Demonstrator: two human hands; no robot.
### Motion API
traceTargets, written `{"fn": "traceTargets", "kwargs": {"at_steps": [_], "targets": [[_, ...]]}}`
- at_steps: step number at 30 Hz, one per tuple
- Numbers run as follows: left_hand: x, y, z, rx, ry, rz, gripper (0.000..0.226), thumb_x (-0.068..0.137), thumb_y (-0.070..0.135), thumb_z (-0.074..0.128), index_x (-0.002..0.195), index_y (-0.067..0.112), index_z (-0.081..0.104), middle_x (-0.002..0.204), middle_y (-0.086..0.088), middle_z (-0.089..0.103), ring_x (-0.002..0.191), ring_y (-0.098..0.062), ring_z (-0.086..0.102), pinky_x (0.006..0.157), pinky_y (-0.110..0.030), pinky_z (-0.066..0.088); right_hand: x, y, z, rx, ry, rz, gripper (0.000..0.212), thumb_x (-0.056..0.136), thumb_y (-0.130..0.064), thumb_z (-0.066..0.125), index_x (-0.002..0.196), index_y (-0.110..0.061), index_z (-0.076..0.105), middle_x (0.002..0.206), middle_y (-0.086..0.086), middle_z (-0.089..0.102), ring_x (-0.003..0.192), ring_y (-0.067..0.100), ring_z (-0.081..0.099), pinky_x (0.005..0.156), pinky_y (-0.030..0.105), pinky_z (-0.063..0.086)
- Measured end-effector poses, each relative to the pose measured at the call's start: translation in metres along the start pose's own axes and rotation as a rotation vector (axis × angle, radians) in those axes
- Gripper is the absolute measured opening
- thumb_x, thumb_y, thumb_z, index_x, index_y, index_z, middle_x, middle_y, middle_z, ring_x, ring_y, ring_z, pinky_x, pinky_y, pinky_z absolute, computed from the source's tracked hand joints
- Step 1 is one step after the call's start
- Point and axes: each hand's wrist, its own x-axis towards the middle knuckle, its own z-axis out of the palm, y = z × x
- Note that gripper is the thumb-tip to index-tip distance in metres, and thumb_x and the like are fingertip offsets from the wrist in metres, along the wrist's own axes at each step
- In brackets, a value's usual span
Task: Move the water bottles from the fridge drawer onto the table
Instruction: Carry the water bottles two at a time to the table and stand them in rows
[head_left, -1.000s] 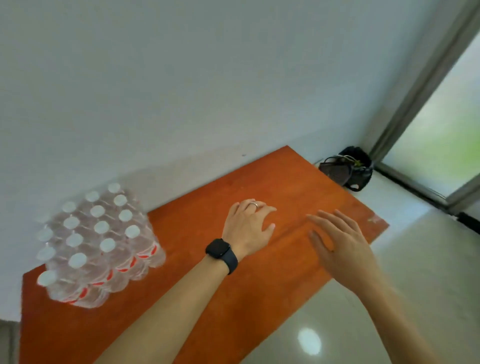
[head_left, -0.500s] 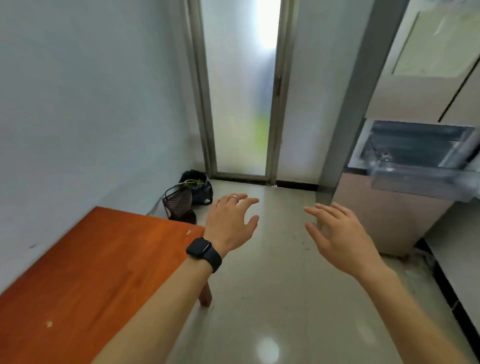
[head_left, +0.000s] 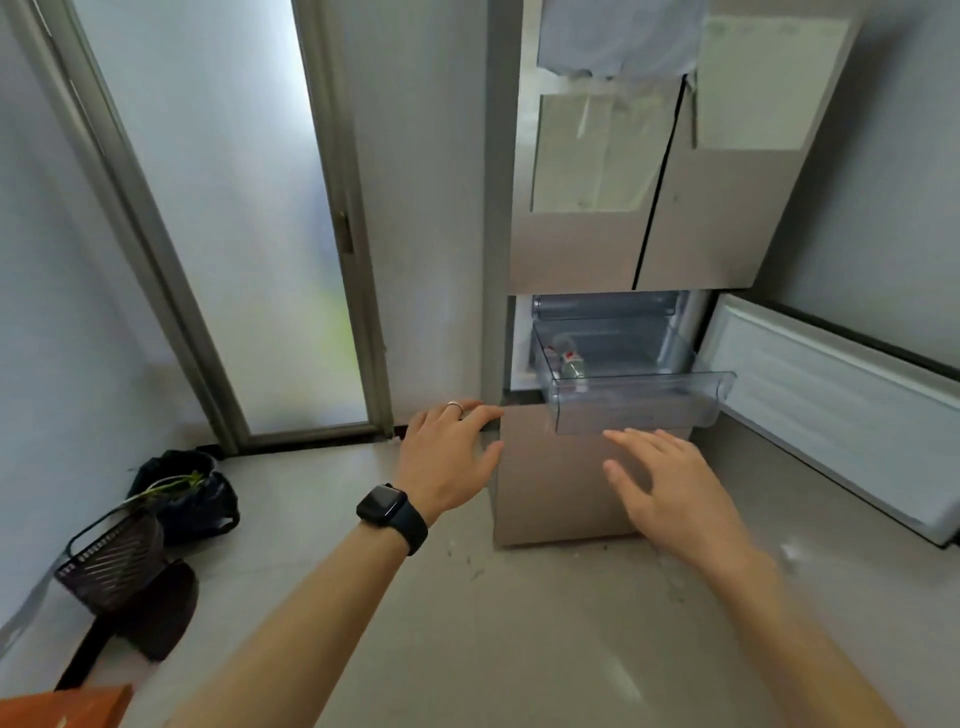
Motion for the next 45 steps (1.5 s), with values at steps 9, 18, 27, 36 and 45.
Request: {"fn": "traceTargets", "kwargs": {"at_steps": [9,18,27,36,45], "targets": [[0.184,0.021,0.082,-0.067,-0.117,0.053,0.045,0.098,0.048,0.05,0.143,0.04,0.046,0.146,0.007,0.049,0.136,-0.017,0.041,0.115,-0.044,0.033,0.148,0.086,-0.008,0.003,-0.015,0.116,0.048,0.1,-0.05,0.044,0.146,-0.039,0.043,0.151,-0.015,0.043,0.146,0.015,0.026,0.12,0.035,0.021],[0.31,0.041,0.161,-0.143,-0.225,0.056,0.044,0.097,0.045,0.052,0.14,0.035,0.05,0.14,0.005,0.053,0.128,-0.017,0.048,0.106,-0.041,0.044,0.261,0.169,0.02,0.064,-0.083,0.163,0.048,0.098,-0.052,0.045,0.145,-0.04,0.043,0.15,-0.016,0.043,0.144,0.012,0.029,0.118,0.033,0.025],[0.401,0.059,0.252,-0.19,-0.364,-0.169,0.048,0.096,0.043,0.054,0.143,0.035,0.048,0.147,0.002,0.048,0.133,-0.021,0.044,0.108,-0.041,0.043,0.386,0.257,0.069,0.148,-0.282,0.087,0.047,0.099,-0.049,0.048,0.144,-0.035,0.047,0.147,-0.014,0.047,0.14,0.014,0.036,0.115,0.037,0.033],[0.478,0.062,0.324,-0.48,-0.511,-0.615,0.053,0.098,0.029,0.057,0.148,0.021,0.041,0.149,-0.011,0.04,0.135,-0.031,0.044,0.11,-0.032,0.036,0.49,0.31,0.154,0.122,-0.671,0.081,0.054,0.097,-0.043,0.054,0.147,-0.025,0.042,0.145,0.005,0.053,0.129,0.025,0.051,0.104,0.033,0.041],[0.527,0.024,0.403,-0.875,-0.355,-1.171,0.061,0.091,0.026,0.055,0.147,0.01,0.035,0.146,-0.018,0.042,0.127,-0.038,0.048,0.11,-0.048,0.04,0.554,0.315,0.232,0.541,-0.831,0.54,0.033,0.093,-0.04,0.063,0.115,-0.017,0.057,0.111,0.003,0.063,0.094,0.017,0.061,0.074,0.03,0.048]]}}
